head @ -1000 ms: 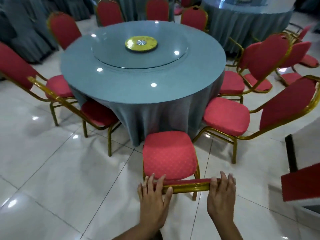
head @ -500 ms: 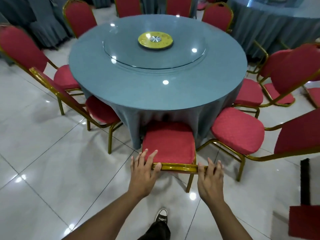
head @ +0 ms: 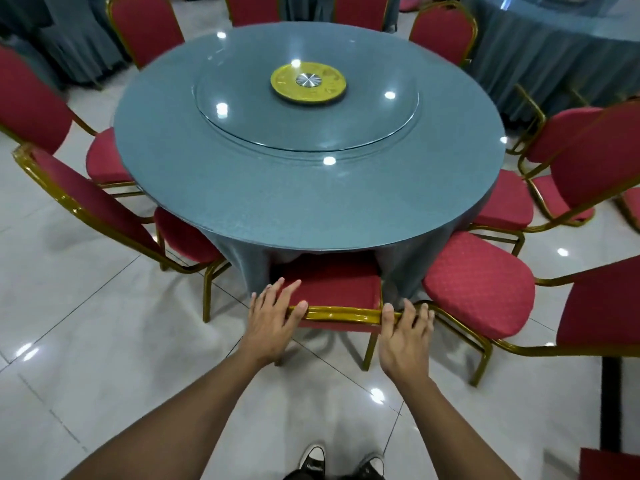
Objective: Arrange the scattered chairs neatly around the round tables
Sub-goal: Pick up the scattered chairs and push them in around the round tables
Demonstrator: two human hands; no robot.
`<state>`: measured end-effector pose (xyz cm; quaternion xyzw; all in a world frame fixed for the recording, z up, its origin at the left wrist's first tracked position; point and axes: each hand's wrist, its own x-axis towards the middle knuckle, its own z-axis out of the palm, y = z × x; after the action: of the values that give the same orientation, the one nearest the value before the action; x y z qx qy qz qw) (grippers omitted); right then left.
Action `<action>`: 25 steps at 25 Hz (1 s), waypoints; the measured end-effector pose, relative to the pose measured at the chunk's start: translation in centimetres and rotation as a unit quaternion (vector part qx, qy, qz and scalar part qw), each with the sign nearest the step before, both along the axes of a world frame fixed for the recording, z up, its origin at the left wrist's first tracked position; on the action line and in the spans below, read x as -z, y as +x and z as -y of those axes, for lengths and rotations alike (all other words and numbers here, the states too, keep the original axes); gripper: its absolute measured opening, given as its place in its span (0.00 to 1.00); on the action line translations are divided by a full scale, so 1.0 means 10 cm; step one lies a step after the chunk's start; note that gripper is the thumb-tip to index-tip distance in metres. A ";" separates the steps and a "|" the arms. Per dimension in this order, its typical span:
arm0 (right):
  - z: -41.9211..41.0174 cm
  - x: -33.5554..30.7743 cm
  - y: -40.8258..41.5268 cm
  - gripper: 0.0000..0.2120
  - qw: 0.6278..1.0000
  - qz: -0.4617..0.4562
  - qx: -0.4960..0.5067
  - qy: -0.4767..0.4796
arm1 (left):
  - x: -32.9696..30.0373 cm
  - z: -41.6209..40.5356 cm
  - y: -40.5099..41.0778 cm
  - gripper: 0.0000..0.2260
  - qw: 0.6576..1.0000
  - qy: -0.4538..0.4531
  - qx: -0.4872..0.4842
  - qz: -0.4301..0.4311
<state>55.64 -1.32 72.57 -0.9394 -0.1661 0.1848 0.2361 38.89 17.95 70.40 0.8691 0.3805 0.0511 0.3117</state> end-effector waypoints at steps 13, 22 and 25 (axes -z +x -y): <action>0.21 -0.09 0.41 0.32 0.997 -0.044 -0.066 0.004 | -0.16 0.35 0.38 0.19 0.998 0.027 -0.047 -0.042; 1.38 -0.19 1.07 0.20 0.987 -0.053 -0.084 0.123 | -0.63 1.51 1.42 0.11 0.994 0.108 0.010 -0.028; 2.09 -0.26 1.51 0.20 0.987 -0.041 -0.068 0.138 | -0.67 2.16 1.99 0.08 0.997 0.074 0.009 0.013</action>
<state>70.73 -22.18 75.20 -0.8760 -0.2439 0.2142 0.3568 58.75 -3.64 77.13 0.8927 0.3633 0.0879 0.2520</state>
